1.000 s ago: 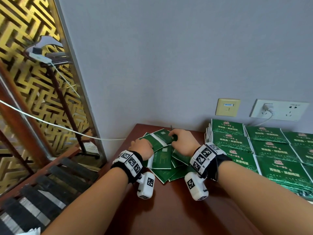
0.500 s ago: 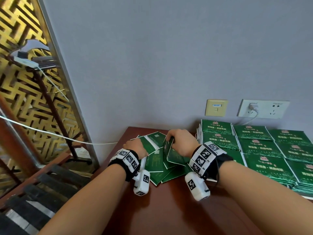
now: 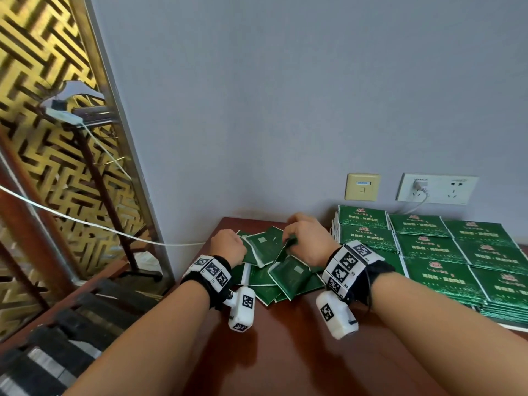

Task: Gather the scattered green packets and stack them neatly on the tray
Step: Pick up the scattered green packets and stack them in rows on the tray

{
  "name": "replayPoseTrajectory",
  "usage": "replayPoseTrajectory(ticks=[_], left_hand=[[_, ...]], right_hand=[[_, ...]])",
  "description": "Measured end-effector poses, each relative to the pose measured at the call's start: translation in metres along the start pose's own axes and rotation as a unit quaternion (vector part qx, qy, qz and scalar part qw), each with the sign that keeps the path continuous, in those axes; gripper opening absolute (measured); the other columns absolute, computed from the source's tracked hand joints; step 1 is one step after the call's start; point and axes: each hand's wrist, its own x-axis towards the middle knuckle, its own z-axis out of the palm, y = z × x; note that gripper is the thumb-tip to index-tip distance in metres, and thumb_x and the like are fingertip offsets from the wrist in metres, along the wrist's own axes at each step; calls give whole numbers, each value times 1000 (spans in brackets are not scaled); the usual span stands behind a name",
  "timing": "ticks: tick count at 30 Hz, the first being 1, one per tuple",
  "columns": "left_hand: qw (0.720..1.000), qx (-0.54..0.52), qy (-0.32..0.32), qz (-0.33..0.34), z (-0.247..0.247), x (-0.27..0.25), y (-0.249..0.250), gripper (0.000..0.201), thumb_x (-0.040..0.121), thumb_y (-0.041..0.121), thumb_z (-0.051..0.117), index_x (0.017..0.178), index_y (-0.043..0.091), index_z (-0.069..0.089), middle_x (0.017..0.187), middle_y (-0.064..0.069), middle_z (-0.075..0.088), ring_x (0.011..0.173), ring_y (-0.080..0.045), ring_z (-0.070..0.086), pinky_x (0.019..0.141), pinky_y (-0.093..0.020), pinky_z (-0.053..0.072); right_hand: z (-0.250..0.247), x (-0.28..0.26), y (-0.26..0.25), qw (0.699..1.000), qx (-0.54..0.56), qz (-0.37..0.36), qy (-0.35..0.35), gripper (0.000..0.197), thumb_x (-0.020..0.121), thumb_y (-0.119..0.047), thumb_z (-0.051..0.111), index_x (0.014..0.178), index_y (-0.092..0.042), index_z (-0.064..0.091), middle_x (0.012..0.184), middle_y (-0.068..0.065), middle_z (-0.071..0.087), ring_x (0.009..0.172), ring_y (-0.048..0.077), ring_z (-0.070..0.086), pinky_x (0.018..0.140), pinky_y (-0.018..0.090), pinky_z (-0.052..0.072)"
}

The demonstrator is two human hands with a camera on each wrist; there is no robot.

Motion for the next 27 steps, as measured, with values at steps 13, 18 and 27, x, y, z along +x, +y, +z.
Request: replayPoseTrajectory(ticks=[13, 18, 27], left_hand=[[992, 34, -118, 28, -59, -81, -6, 36, 74, -7, 69, 96, 19, 58, 88, -8, 54, 57, -18, 48, 41, -22, 36], [976, 96, -168, 96, -50, -113, 3, 30, 72, -6, 74, 85, 19, 64, 88, 1, 60, 81, -17, 58, 63, -22, 44], [938, 116, -283, 163, -24, -156, 5, 23, 81, 32, 79, 88, 12, 71, 86, 3, 68, 77, -9, 60, 80, -27, 48]], right_hand=[[-19, -70, -27, 999, -6, -32, -35, 9, 85, -15, 68, 93, -13, 64, 96, 0, 67, 89, 19, 61, 79, 31, 48], [-18, -104, -15, 997, -45, 6, -58, 10, 85, -18, 68, 83, -19, 58, 85, 0, 59, 83, 20, 58, 72, 28, 43], [-3, -151, 8, 993, -29, 71, -87, 14, 78, -16, 70, 90, -24, 65, 89, -5, 63, 88, 17, 62, 71, 24, 48]])
